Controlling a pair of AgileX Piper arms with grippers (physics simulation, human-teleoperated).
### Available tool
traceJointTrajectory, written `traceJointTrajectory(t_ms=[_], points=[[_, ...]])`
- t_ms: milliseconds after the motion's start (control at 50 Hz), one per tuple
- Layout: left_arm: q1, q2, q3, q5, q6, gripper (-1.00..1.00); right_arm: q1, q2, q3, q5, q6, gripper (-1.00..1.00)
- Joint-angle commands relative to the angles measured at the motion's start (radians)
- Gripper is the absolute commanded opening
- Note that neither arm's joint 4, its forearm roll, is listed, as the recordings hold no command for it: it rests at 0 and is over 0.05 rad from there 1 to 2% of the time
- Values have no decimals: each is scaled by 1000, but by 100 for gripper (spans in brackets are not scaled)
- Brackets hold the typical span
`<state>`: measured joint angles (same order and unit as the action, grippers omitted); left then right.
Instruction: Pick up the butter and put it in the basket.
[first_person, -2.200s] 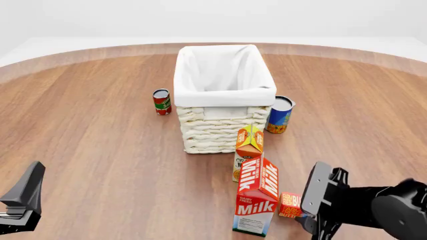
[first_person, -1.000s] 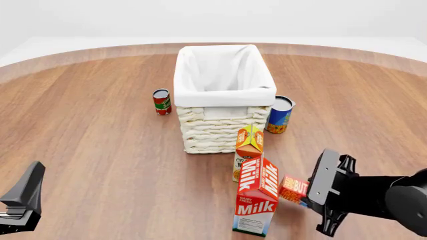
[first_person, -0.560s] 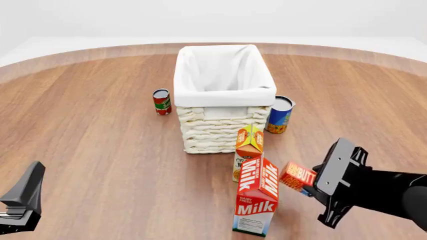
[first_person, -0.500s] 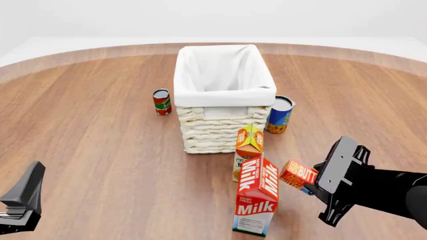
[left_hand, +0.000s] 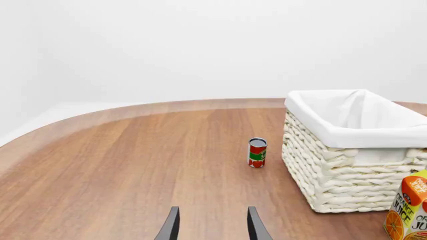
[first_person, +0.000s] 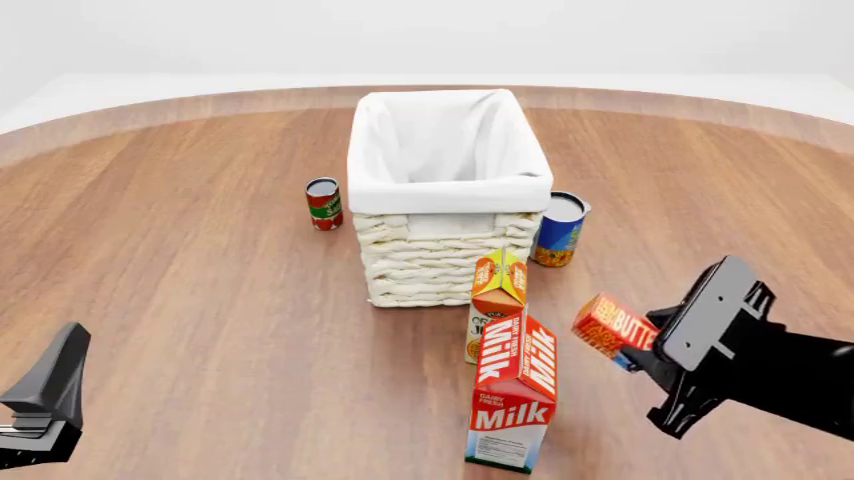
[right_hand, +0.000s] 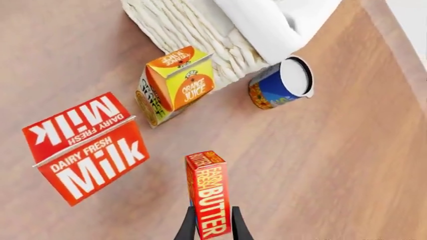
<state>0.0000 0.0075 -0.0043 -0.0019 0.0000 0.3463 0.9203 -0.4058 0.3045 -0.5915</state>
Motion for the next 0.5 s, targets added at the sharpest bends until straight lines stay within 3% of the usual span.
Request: traceJointTrajectory(t_ms=[20,240,500], points=[[0,0,0,0,0,100,13,-50,-8,-10,103,-100],[0,0,0,0,0,100,57,-93,-50,18,225,-100],[0,0,0,0,0,100,51,-86,-87,17,247,-100]])
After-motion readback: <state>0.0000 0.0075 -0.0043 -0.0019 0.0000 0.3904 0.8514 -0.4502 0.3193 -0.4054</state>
